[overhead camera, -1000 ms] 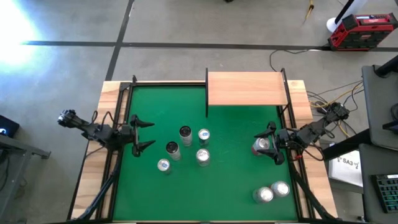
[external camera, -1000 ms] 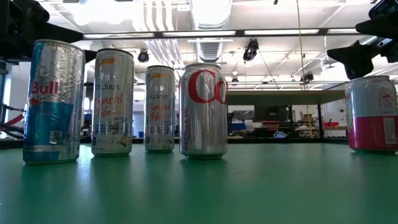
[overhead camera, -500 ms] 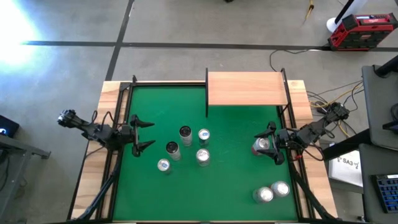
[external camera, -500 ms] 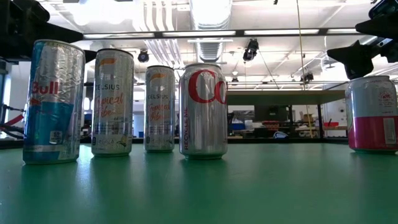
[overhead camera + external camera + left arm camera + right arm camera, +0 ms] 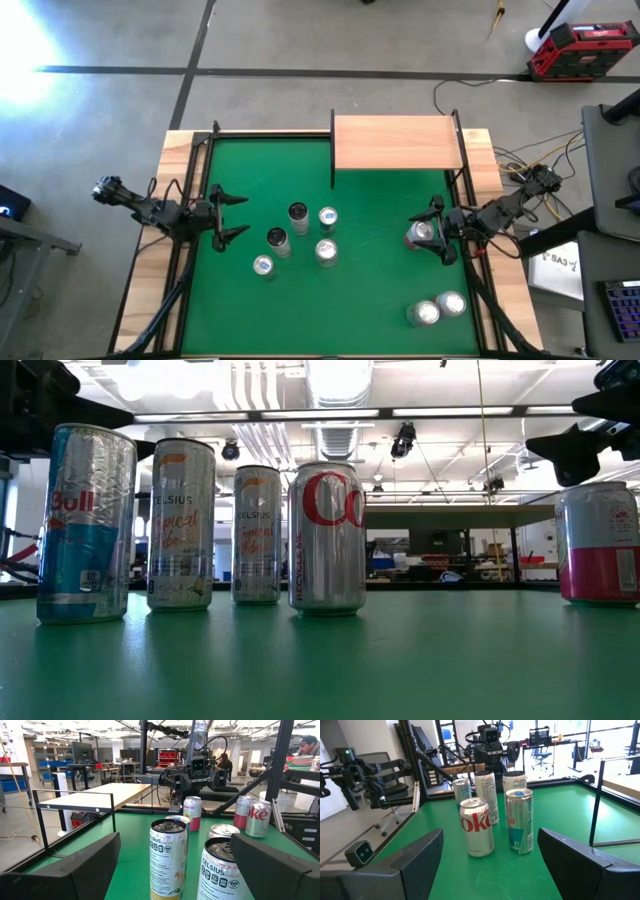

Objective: Place canned beverage on shelf
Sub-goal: Put the top blue soda can on the shelf

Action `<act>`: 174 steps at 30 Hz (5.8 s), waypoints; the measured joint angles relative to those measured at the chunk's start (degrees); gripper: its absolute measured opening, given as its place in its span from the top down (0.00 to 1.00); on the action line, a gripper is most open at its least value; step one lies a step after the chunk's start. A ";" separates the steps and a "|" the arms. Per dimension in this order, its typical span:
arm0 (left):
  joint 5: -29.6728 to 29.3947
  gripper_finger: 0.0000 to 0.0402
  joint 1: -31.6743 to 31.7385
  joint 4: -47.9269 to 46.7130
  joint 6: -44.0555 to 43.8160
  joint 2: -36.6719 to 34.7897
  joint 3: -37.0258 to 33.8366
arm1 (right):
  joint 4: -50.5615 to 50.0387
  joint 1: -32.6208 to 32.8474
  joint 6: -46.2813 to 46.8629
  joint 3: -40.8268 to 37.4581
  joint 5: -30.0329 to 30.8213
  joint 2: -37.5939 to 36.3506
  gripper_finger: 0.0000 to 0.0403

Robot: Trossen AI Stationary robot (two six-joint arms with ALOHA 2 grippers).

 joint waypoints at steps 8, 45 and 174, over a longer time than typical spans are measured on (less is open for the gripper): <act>-0.02 0.10 0.00 0.06 0.00 0.09 0.04 | 0.01 0.01 -1.75 0.00 0.01 0.00 0.22; -0.04 0.10 0.00 0.02 0.00 0.15 0.09 | 4.21 -1.22 10.81 13.14 14.77 13.77 0.22; -0.02 0.10 0.00 0.11 0.00 1.38 0.09 | -74.05 -31.64 40.45 118.92 -23.93 115.51 0.22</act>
